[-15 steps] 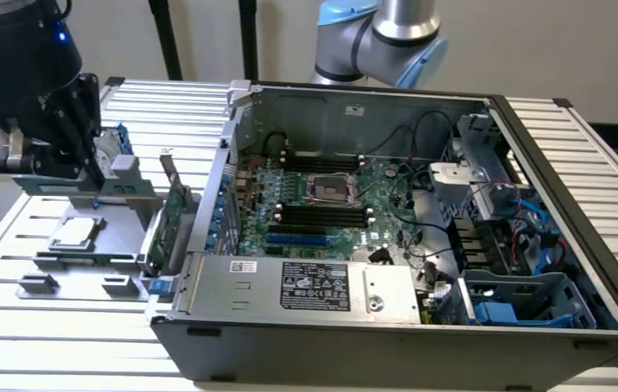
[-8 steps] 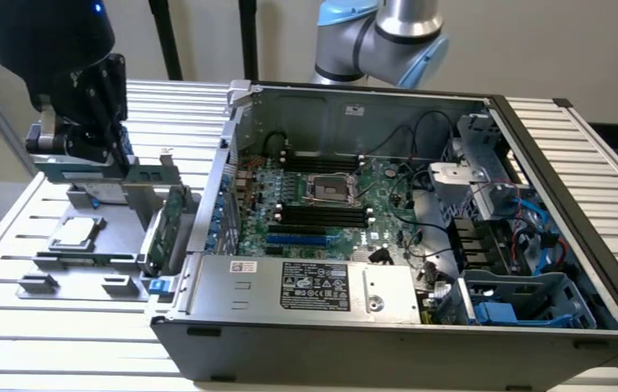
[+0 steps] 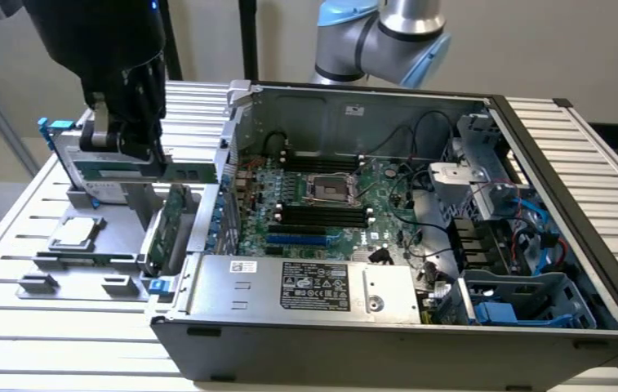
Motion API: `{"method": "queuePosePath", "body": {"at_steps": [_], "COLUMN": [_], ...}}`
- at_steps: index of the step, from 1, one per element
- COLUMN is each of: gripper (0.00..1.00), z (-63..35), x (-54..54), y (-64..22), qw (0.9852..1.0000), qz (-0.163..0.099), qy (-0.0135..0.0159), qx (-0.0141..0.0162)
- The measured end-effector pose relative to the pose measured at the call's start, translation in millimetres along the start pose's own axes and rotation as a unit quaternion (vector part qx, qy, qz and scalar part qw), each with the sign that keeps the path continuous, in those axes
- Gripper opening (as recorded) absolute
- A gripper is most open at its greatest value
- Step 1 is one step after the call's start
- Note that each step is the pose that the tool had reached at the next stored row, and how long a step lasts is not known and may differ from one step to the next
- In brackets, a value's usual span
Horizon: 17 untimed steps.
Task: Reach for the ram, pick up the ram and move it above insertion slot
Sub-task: 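Pick up the ram and move it above insertion slot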
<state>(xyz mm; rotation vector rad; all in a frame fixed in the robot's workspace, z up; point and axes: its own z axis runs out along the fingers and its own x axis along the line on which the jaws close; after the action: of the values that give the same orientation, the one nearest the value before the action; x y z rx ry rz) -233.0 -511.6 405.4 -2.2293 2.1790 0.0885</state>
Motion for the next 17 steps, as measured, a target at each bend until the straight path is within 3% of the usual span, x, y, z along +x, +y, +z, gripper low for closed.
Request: {"method": "queuePosePath", "body": {"at_steps": [11, 17], "gripper": [0.13, 0.13], "z": [-1.0, 0.1], "x": [-2.7, -16.1], "y": [-49.9, -68.6], "qw": [1.0, 1.0], "qz": [0.0, 0.0], "qy": [-0.0002, -0.0001], "qx": [0.0, -0.0001]}}
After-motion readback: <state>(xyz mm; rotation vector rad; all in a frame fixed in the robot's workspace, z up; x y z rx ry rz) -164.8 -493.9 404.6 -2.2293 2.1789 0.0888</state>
